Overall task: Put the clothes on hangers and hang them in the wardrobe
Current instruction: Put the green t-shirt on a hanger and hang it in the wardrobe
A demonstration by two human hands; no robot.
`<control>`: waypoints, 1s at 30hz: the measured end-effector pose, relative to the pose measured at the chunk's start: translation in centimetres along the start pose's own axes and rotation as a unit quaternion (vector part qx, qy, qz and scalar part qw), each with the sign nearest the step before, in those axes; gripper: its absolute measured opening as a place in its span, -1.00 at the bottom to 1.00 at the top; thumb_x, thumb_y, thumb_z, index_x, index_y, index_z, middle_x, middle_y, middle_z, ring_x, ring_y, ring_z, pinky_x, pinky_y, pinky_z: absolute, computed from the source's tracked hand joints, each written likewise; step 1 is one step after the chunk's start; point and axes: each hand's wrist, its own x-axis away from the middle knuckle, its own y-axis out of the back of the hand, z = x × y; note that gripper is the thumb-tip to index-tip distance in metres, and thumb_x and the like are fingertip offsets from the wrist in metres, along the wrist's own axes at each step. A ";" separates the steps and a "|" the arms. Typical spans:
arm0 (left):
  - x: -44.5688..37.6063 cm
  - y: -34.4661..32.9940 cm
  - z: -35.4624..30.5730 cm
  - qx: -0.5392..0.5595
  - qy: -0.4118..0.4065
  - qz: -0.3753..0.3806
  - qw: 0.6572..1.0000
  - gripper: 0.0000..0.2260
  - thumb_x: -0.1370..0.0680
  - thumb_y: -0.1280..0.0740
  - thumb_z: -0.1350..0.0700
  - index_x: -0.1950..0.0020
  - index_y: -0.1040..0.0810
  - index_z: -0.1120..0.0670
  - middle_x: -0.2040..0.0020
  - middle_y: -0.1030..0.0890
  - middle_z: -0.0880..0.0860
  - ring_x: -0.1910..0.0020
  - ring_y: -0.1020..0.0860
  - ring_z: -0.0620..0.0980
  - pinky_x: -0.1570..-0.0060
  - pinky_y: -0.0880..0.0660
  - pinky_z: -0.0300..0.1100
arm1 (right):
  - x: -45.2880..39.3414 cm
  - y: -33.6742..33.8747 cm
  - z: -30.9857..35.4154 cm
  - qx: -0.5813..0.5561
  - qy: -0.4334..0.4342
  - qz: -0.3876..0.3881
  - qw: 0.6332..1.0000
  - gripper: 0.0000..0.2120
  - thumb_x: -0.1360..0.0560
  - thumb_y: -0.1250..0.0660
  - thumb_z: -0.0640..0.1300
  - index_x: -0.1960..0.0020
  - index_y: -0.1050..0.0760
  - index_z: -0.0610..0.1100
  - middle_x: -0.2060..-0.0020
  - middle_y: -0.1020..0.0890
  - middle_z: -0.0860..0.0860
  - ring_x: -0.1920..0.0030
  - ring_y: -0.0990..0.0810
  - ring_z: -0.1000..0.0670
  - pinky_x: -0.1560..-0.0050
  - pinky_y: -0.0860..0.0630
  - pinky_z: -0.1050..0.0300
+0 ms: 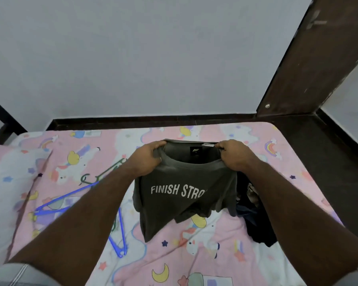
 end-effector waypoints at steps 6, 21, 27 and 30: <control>-6.3 -6.5 4.6 -0.036 0.011 0.017 0.999 -0.40 -0.48 -0.27 0.40 -0.50 -0.43 0.04 -0.34 -0.56 0.05 -0.30 -0.51 0.04 -0.22 -0.34 -0.29 | -6.6 -7.1 -4.7 0.009 0.004 0.039 0.999 -0.60 -0.57 -0.13 -0.26 -0.35 -0.53 -0.13 -0.04 -0.58 -0.19 0.02 -0.59 -0.23 -0.01 -0.56 -0.03; -20.3 -20.4 16.4 -0.049 0.138 0.086 0.986 -0.43 -0.50 -0.26 0.30 -0.52 -0.39 0.04 -0.30 -0.57 0.18 -0.30 -0.52 0.18 -0.25 -0.43 -0.08 | -22.9 -22.4 -12.2 0.052 -0.009 0.172 0.984 -0.65 -0.55 -0.14 -0.22 -0.30 -0.47 -0.10 -0.07 -0.42 -0.11 -0.06 -0.55 -0.22 -0.05 -0.53 -0.05; -20.9 -23.5 19.7 -0.017 0.222 -0.019 0.975 -0.78 -0.50 -0.32 0.26 0.01 -0.70 0.03 -0.13 -0.61 0.13 -0.13 -0.58 0.12 -0.15 -0.50 -0.04 | -24.9 -26.9 -13.7 0.041 0.003 0.158 0.987 -0.58 -0.59 -0.18 -0.09 -0.44 -0.44 0.01 -0.28 -0.44 -0.15 -0.25 -0.44 -0.26 -0.23 -0.50 -0.13; -20.3 -23.9 21.5 -0.007 0.318 -0.110 0.942 -0.78 -0.51 -0.32 0.20 -0.09 -0.64 -0.02 -0.21 -0.53 0.10 -0.16 -0.55 0.14 -0.17 -0.48 0.02 | -25.7 -28.4 -13.4 0.028 0.009 0.118 0.993 -0.59 -0.57 -0.20 -0.14 -0.40 -0.49 -0.04 -0.22 -0.51 -0.15 -0.23 -0.46 -0.24 -0.21 -0.49 -0.10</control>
